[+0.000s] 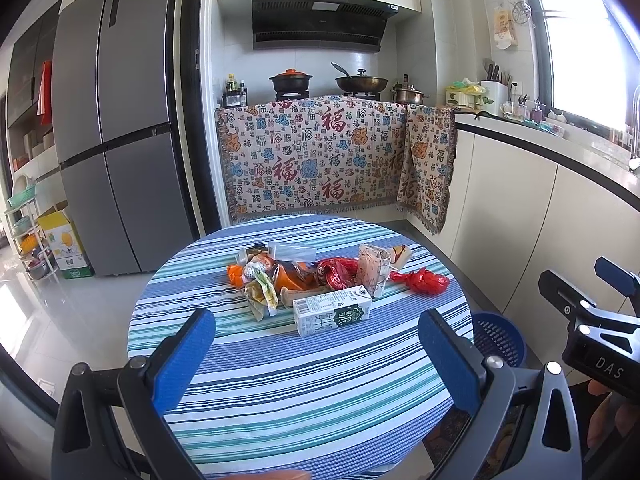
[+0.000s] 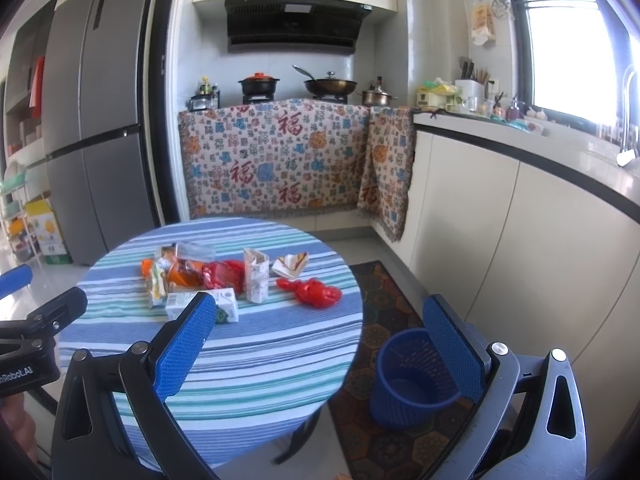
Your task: Collect trash
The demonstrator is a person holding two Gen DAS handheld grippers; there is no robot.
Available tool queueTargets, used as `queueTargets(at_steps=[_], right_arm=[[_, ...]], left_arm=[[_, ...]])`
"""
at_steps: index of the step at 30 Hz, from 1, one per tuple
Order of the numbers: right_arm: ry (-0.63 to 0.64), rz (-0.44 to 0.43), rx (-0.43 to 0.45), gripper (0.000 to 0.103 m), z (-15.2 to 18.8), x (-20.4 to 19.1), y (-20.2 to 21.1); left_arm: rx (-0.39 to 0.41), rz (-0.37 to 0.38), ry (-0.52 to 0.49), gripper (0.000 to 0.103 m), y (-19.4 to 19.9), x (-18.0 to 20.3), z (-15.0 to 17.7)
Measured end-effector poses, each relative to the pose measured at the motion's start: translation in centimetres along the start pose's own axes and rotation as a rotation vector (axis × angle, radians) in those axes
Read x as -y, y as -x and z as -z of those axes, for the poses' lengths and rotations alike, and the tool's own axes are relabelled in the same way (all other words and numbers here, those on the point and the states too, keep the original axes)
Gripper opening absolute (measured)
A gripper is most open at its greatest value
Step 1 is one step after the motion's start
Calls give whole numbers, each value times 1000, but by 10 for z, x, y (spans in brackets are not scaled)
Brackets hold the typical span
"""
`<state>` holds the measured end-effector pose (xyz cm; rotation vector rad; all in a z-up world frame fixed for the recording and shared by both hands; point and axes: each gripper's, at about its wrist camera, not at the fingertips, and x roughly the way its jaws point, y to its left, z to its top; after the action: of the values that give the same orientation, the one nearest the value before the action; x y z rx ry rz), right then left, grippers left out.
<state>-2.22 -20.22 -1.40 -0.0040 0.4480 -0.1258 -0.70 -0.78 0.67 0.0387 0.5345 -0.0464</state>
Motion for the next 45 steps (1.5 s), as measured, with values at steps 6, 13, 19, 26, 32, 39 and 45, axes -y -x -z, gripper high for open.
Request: queueTargets(at_steps=[6, 13, 19, 26, 32, 39, 45], right_arm=[[4, 1, -6, 103, 0, -2, -2], [9, 3, -12, 103, 1, -3, -5], [15, 1, -22, 103, 2, -4, -9], [19, -2, -32, 103, 3, -7, -15], [7, -12, -50, 103, 10, -7, -28], [-18, -50, -102, 103, 32, -7, -63], [-13, -68, -189, 103, 57, -10, -107]], left_arm=[[0, 0, 1, 103, 0, 0, 0], [-4, -2, 0, 103, -5, -2, 0], [-13, -1, -3, 103, -10, -3, 1], [-20, -5, -4, 103, -13, -3, 2], [-59, 1, 0, 103, -33, -10, 12], [-131, 41, -8, 103, -81, -26, 42], [-222, 79, -52, 103, -135, -33, 72]])
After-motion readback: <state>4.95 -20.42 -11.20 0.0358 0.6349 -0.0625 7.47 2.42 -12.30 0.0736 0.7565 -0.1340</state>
